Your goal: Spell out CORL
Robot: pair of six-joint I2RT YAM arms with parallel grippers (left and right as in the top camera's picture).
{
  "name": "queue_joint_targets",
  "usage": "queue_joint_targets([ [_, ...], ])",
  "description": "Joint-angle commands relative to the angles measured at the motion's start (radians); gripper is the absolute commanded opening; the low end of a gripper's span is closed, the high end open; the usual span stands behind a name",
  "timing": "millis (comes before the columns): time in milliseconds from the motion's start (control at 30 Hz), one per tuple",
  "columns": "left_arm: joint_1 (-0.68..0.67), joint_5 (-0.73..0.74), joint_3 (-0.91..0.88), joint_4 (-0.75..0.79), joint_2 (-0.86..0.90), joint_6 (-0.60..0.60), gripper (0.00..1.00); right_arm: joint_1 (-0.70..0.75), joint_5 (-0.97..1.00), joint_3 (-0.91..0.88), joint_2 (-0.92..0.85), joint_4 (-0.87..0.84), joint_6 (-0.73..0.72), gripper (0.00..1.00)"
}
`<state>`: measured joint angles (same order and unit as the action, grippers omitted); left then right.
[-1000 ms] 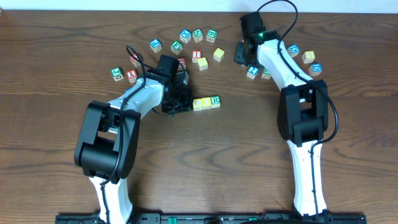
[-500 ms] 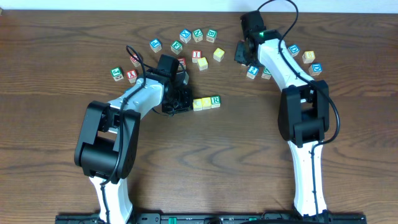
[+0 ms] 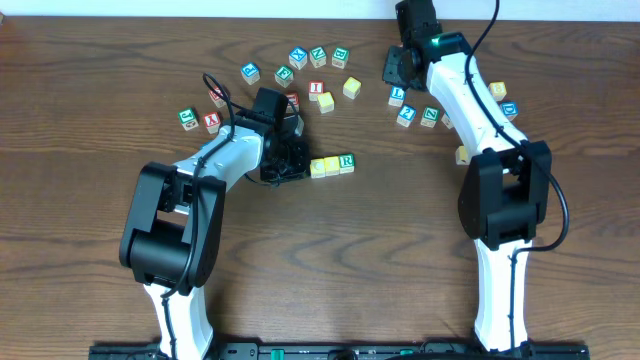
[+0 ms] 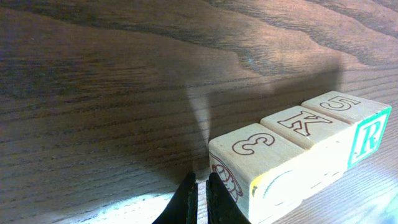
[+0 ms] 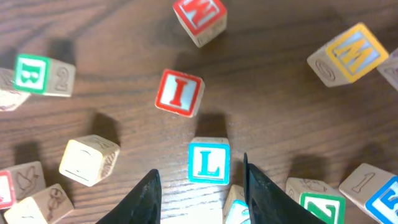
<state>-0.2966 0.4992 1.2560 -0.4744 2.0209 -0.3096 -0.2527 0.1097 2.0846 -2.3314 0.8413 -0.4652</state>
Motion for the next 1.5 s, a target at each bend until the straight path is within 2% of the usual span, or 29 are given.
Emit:
queue_joint_targets([
  [0,-0.002,0.01,-0.006,-0.006,0.018,0.02,0.07,0.003,0.019,-0.005,-0.023,0.004,0.009,0.42],
  [433,-0.002,0.01,-0.006,-0.006,0.018,0.02,0.08,0.005,0.023,-0.005,-0.134,-0.029,-0.013,0.41],
  [867,-0.001,0.01,-0.006,-0.006,0.018,0.02,0.07,0.004,0.018,-0.005,-0.158,-0.042,-0.013,0.29],
  [1467,-0.001,0.01,-0.006,-0.006,0.018,0.02,0.07,-0.003,0.015,-0.004,-0.021,-0.016,-0.01,0.22],
])
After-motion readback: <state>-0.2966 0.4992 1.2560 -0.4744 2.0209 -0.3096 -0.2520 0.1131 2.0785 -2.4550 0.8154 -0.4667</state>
